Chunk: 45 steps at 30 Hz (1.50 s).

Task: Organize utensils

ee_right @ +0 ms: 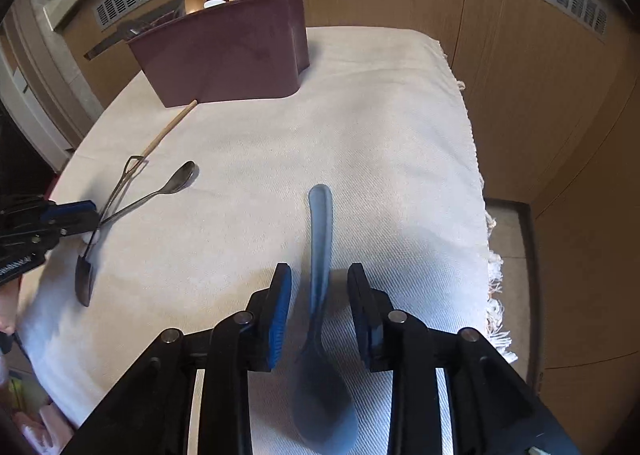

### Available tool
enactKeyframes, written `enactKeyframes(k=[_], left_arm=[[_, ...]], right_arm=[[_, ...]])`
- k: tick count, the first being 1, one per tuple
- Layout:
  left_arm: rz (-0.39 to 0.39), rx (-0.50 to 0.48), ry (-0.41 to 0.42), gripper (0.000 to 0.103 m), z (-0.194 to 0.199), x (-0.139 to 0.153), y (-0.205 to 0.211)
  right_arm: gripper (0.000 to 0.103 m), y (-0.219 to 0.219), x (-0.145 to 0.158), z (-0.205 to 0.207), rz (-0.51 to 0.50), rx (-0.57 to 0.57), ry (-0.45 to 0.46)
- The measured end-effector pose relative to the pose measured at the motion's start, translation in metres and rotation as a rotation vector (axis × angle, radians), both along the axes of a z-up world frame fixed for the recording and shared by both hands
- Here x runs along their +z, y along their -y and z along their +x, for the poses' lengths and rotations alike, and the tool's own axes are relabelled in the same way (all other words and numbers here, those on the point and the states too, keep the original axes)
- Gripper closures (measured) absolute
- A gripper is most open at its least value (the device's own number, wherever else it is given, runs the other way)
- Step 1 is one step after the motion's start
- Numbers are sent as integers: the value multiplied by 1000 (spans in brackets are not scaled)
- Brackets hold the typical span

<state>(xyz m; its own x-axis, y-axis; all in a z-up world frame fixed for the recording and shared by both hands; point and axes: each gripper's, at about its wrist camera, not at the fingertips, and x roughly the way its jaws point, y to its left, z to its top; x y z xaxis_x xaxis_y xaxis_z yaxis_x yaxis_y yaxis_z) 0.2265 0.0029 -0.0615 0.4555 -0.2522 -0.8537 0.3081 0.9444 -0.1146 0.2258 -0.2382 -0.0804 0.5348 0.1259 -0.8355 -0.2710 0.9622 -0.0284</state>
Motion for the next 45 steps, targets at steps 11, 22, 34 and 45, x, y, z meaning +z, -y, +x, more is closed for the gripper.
enactKeyframes(k=[11, 22, 34, 45], left_arm=[[-274, 58, -195, 91, 25, 3, -7], [-32, 19, -100, 90, 27, 5, 24], [-22, 15, -217, 90, 56, -2, 38], [-15, -126, -153, 90, 45, 11, 54]], right_arm=[[95, 3, 23, -11, 136, 7, 21], [95, 9, 14, -17, 153, -7, 28], [95, 10, 13, -25, 166, -9, 37], [95, 19, 4, -22, 239, -7, -24]])
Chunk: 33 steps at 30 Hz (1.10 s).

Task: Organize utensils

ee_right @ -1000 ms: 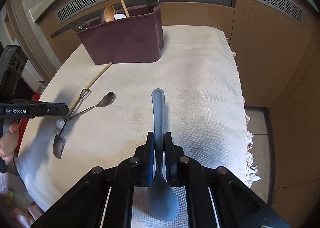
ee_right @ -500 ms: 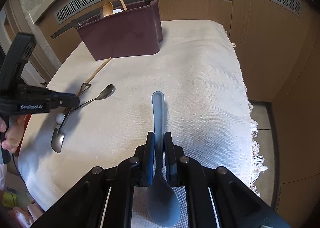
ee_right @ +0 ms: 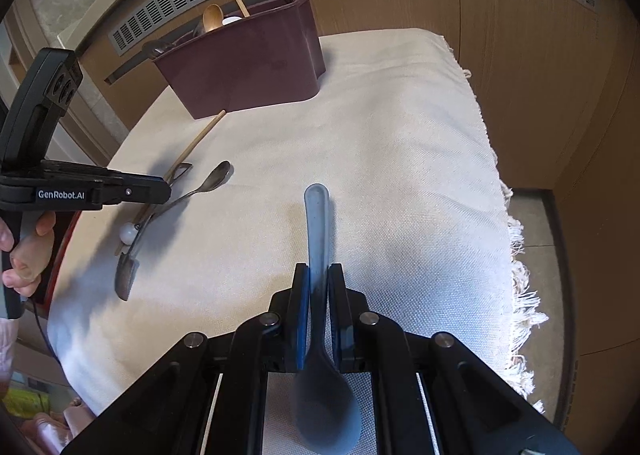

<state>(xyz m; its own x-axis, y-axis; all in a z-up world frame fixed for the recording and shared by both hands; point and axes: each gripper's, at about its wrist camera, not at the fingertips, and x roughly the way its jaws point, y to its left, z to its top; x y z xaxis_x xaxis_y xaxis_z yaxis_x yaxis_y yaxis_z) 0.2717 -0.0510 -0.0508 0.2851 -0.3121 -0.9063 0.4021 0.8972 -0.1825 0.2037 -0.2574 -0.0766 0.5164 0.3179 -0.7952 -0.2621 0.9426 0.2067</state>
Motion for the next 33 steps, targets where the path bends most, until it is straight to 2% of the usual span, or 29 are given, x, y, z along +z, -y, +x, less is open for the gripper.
enactKeyframes(k=[2, 4, 8, 12, 15, 17, 19, 22, 27, 33], left_arm=[[60, -96, 44, 89, -5, 2, 15], [107, -156, 47, 89, -3, -3, 29], [185, -125, 36, 89, 21, -16, 41], [163, -117, 46, 89, 25, -15, 42], [141, -125, 56, 85, 17, -10, 34], [144, -123, 66, 76, 13, -9, 27], [157, -122, 80, 73, 10, -8, 19], [179, -148, 96, 72, 7, -8, 15], [184, -254, 93, 71, 1, -8, 26], [251, -276, 78, 70, 16, -16, 51]], right_arm=[[95, 1, -2, 1, 3, -3, -9], [95, 4, -3, 4, 49, 7, -33], [95, 13, -6, 9, 164, 8, -90], [95, 22, -6, 11, 218, -5, -118], [95, 24, -4, 12, 215, -20, -118], [95, 23, -3, 14, 210, -23, -115], [95, 22, -2, 15, 207, -25, -115], [95, 19, -3, 16, 189, -29, -111], [95, 18, -3, 15, 160, -33, -98], [95, 17, -3, 12, 156, -21, -94]])
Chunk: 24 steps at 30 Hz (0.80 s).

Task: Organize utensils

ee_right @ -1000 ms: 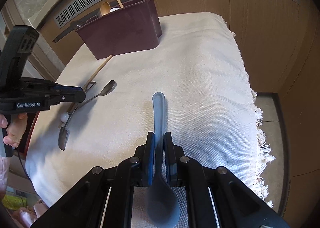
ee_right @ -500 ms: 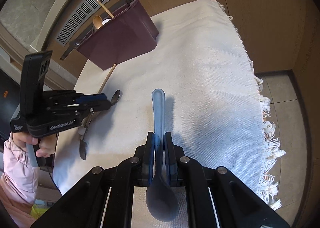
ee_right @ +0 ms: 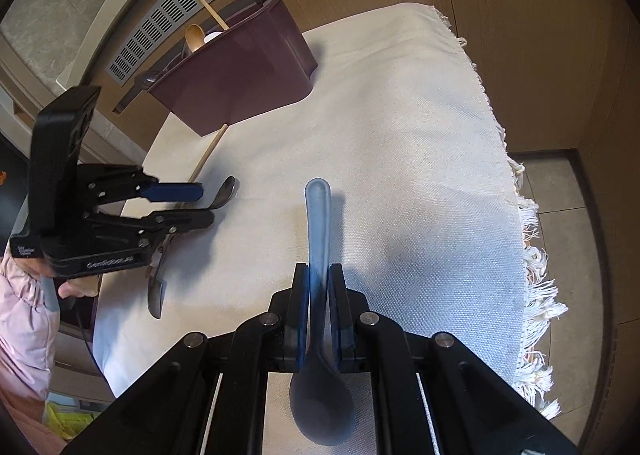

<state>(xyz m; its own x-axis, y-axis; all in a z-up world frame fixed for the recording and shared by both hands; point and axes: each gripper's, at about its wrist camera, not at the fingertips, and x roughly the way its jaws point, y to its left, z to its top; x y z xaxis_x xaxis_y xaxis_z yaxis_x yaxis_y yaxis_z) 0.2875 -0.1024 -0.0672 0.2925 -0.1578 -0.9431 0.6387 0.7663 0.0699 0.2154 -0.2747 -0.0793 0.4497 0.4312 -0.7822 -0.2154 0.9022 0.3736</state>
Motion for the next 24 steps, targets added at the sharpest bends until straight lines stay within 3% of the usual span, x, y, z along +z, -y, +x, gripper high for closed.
enactKeyframes(k=[2, 7, 8, 13, 24], left_arm=[[8, 14, -21, 69, 9, -6, 8], [-70, 97, -47, 70, 23, -7, 7], [-78, 109, -36, 77, 23, -6, 3], [-143, 244, 57, 77, 5, 5, -20], [-525, 497, 300, 77, -77, 68, -104]], right_arm=[[95, 0, 0, 0, -3, 3, 2], [95, 1, -1, -2, -6, -2, 1], [95, 1, -1, -2, -7, -5, 2], [95, -4, 7, -5, -30, -20, 30], [95, -41, 47, -21, -119, 9, 178]])
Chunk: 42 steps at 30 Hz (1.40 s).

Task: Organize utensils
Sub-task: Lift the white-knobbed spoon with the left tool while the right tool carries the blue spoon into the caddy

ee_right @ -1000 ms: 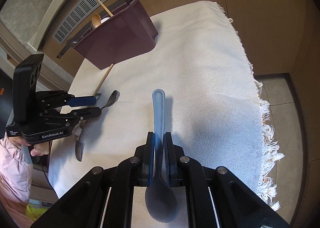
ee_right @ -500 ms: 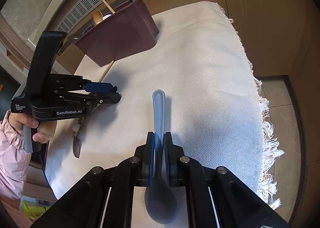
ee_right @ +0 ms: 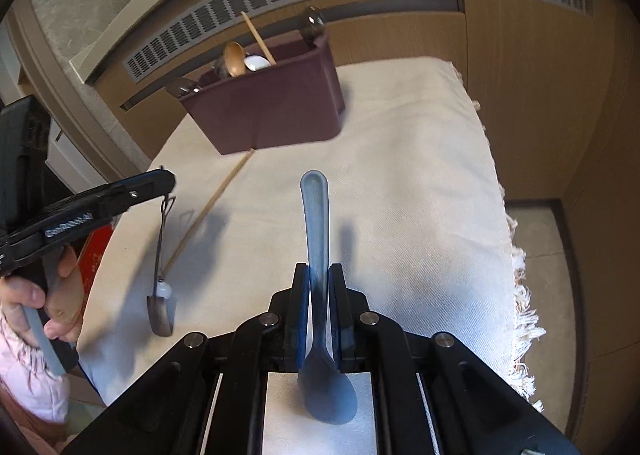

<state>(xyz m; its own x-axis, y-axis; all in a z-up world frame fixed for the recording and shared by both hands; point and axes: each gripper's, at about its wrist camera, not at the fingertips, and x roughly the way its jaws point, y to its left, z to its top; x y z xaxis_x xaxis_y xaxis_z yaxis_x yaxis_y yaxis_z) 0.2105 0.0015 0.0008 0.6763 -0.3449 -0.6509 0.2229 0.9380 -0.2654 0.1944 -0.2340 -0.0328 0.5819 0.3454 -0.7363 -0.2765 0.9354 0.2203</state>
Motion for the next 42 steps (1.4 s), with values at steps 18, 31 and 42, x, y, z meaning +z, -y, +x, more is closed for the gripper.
enactKeyframes(k=[18, 31, 42], left_arm=[[-37, -37, 420, 77, 16, 195, -6], [-42, 47, 457, 77, 102, 185, -18], [-51, 28, 255, 77, 159, 96, -16]], right_arm=[[96, -45, 189, 17, -89, 58, 492], [96, -60, 184, 122, -51, 39, 409], [96, -69, 96, 169, -63, 56, 205]])
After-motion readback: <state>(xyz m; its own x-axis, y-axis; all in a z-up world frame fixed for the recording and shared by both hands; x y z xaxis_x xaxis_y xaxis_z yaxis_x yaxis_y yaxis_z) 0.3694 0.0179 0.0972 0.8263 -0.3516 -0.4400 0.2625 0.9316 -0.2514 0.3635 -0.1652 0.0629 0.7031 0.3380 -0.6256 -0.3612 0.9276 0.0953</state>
